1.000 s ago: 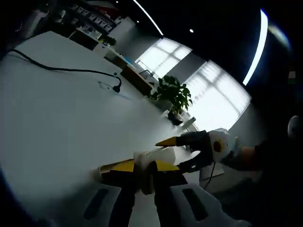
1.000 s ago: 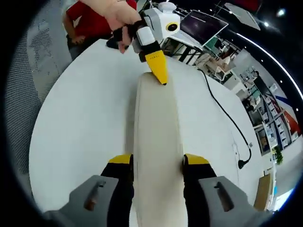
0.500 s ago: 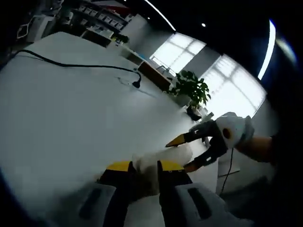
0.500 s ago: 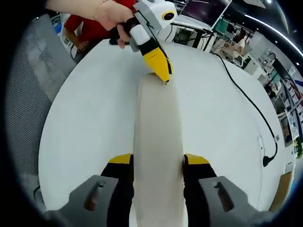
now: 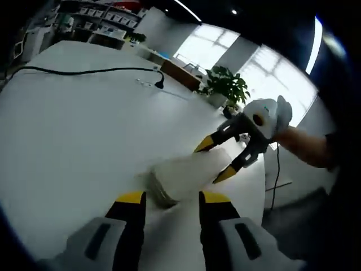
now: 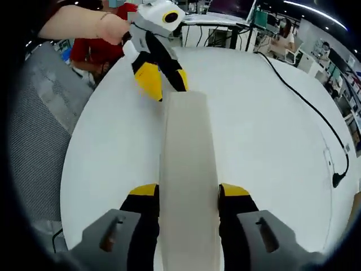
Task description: Arrange the utensils inside the cutlery case until each visible utensil rests in its matching compartment.
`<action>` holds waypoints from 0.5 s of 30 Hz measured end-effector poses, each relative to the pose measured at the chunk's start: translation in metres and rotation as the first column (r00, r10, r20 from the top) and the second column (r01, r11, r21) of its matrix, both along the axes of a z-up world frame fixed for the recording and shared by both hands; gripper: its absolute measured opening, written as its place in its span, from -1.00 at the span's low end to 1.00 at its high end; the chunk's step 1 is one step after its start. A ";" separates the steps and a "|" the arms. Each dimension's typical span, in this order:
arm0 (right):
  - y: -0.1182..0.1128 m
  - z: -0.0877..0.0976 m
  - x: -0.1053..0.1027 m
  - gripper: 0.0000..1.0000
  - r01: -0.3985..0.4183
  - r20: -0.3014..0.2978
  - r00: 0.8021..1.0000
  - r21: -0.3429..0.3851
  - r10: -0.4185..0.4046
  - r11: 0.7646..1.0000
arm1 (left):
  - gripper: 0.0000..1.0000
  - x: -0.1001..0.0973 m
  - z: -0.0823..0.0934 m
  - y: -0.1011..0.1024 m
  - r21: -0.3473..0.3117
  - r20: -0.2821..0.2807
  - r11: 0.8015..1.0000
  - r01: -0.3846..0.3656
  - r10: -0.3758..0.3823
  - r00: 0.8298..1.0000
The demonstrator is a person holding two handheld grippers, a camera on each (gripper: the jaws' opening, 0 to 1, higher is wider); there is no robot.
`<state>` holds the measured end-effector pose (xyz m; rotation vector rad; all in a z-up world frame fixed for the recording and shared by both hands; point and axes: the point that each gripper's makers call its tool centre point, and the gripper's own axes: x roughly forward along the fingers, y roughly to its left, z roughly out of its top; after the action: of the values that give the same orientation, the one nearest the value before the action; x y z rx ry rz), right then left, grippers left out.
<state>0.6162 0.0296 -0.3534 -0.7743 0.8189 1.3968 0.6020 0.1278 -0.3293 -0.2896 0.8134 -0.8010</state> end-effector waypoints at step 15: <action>-0.013 0.034 -0.003 -0.08 0.166 -0.057 0.986 0.158 -0.159 0.973 | -0.19 0.006 0.004 0.022 0.058 0.027 0.997 -0.052 0.050 0.998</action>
<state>0.6137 0.0162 -0.3194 -0.5401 0.7741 1.3193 0.6084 0.1496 -0.3251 -0.2466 0.8017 -0.7306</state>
